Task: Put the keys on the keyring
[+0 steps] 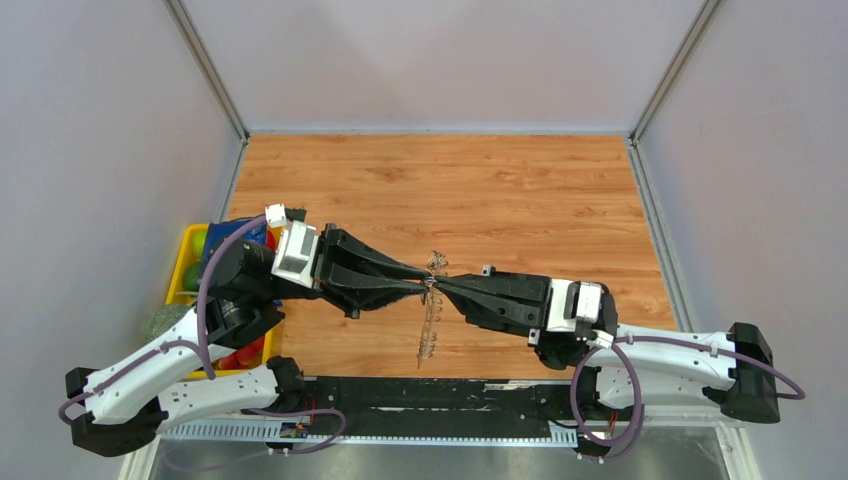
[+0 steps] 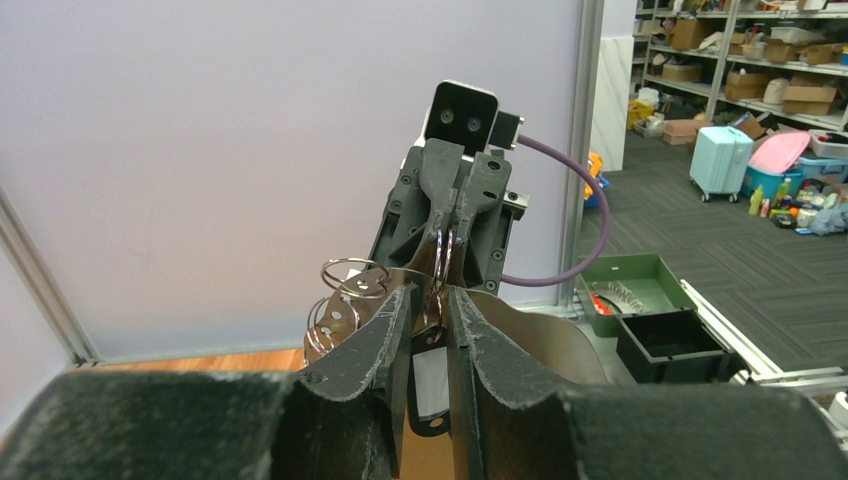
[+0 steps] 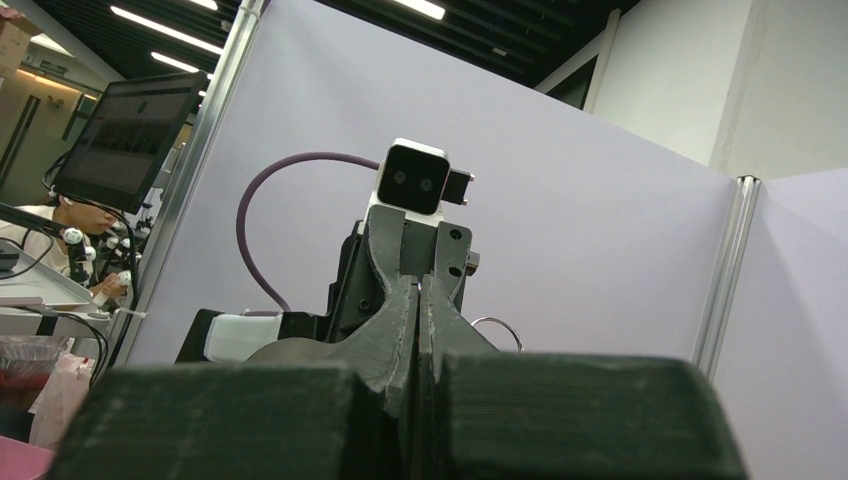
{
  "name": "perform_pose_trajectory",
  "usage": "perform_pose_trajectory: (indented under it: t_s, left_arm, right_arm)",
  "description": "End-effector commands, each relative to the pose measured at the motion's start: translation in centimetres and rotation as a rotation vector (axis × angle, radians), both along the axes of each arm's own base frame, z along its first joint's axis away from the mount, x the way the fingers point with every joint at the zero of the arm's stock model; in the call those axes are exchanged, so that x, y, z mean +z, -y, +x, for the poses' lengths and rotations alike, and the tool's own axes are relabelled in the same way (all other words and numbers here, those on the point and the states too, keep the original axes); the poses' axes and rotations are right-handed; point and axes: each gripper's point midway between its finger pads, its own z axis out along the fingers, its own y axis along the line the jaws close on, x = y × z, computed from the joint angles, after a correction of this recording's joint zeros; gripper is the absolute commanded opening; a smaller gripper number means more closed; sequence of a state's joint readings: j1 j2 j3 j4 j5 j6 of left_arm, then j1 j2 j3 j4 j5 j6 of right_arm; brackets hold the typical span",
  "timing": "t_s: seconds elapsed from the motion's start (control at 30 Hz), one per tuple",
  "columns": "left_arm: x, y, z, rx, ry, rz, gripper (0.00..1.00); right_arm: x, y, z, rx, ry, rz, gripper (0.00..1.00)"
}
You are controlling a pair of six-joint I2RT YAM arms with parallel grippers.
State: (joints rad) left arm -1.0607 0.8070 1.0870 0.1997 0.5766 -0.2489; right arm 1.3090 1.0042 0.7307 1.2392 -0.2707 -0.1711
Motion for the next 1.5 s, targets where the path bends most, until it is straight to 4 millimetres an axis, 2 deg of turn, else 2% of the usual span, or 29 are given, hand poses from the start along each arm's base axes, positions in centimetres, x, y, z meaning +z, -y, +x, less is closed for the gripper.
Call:
perform_pose_trajectory:
  t_s: [0.0, 0.23, 0.33, 0.53, 0.83, 1.07, 1.2, 1.3, 1.33, 1.37, 1.4, 1.47]
  left_arm:
    - [1.0, -0.5, -0.9, -0.03, 0.017, -0.032, 0.27]
    - [0.9, -0.5, -0.8, -0.029, 0.017, -0.029, 0.24]
    - [0.8, -0.4, -0.7, -0.026, 0.013, -0.024, 0.13]
    - [1.0, -0.2, -0.7, -0.027, 0.002, -0.01, 0.02]
    - [0.6, -0.3, -0.1, 0.01, -0.03, 0.038, 0.0]
    - [-1.2, -0.6, 1.4, 0.107, -0.062, 0.135, 0.0]
    - [-2.6, -0.8, 2.2, 0.156, -0.083, 0.204, 0.0]
    - [-3.0, -1.1, 2.5, 0.181, -0.082, 0.25, 0.0]
    - [-3.9, -1.2, 2.7, 0.193, -0.097, 0.296, 0.0]
    - [-3.7, -1.3, 2.8, 0.2, -0.089, 0.307, 0.0]
    - [-4.9, -1.2, 2.9, 0.203, -0.107, 0.364, 0.0]
    - [-6.0, -1.4, 2.9, 0.205, -0.121, 0.436, 0.0]
  right_arm:
    - [2.7, 1.7, -0.7, 0.002, 0.03, 0.091, 0.0]
    - [2.7, 1.4, -0.6, 0.0, 0.03, 0.084, 0.0]
    - [2.6, 1.4, -0.6, -0.001, 0.03, 0.082, 0.0]
    - [2.0, 0.6, 0.2, -0.03, 0.005, 0.047, 0.0]
    - [1.0, 0.5, 1.3, -0.078, -0.058, -0.06, 0.0]
    - [0.4, 0.9, 2.2, -0.115, -0.144, -0.235, 0.3]
    - [0.0, 1.4, 3.5, -0.171, -0.237, -0.357, 0.35]
    - [-1.3, 1.4, 4.2, -0.203, -0.293, -0.472, 0.38]
    - [-1.6, 1.4, 4.3, -0.211, -0.307, -0.513, 0.4]
    - [-1.8, 1.3, 4.3, -0.212, -0.315, -0.547, 0.41]
    - [-2.5, 1.2, 4.3, -0.214, -0.326, -0.599, 0.41]
    - [-3.7, 0.8, 4.4, -0.218, -0.347, -0.692, 0.42]
